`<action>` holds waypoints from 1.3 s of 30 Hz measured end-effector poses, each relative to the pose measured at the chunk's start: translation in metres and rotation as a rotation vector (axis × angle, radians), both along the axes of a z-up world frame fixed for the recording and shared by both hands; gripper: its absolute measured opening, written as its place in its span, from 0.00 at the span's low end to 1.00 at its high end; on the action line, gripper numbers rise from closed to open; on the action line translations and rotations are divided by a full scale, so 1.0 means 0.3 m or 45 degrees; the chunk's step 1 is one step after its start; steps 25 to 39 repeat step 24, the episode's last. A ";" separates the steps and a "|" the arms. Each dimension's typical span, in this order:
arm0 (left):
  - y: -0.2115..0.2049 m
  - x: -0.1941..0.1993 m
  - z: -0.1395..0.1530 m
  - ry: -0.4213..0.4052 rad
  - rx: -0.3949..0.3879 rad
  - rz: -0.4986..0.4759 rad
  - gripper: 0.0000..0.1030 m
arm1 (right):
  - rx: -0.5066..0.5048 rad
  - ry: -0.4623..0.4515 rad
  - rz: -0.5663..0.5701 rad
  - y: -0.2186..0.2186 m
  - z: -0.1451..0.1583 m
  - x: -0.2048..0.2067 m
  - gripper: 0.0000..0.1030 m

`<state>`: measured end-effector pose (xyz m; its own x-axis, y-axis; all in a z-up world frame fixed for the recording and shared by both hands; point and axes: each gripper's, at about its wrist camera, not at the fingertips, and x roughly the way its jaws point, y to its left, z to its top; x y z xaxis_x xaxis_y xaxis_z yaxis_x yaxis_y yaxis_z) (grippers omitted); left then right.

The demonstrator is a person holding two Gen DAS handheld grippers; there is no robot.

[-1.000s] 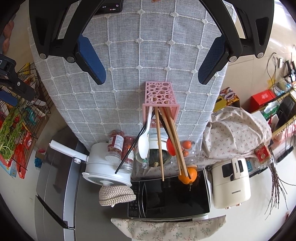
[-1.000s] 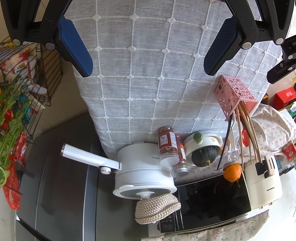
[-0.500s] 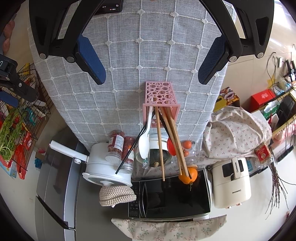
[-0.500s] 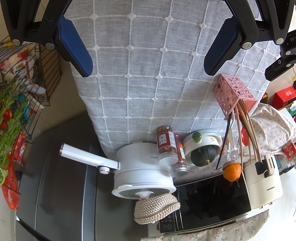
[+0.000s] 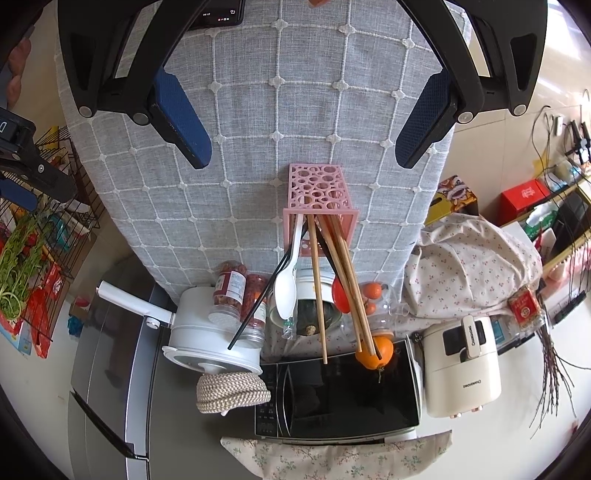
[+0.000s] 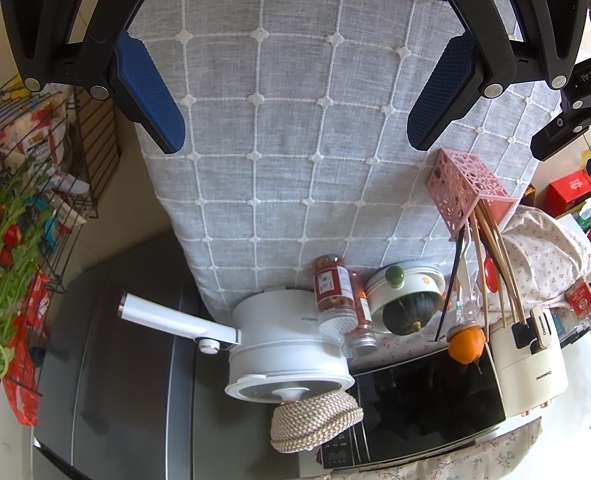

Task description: Organize utensils

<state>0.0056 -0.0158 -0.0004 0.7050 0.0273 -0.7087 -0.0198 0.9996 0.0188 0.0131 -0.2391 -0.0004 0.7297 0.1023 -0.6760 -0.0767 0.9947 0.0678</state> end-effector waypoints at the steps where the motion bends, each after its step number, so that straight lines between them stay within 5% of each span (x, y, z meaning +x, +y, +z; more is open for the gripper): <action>1: -0.001 -0.001 0.000 -0.002 -0.001 0.000 0.98 | 0.002 0.001 -0.001 0.000 -0.001 -0.001 0.97; 39: -0.007 0.006 -0.022 0.024 0.003 -0.009 0.98 | 0.023 0.025 -0.019 -0.004 -0.014 0.013 0.97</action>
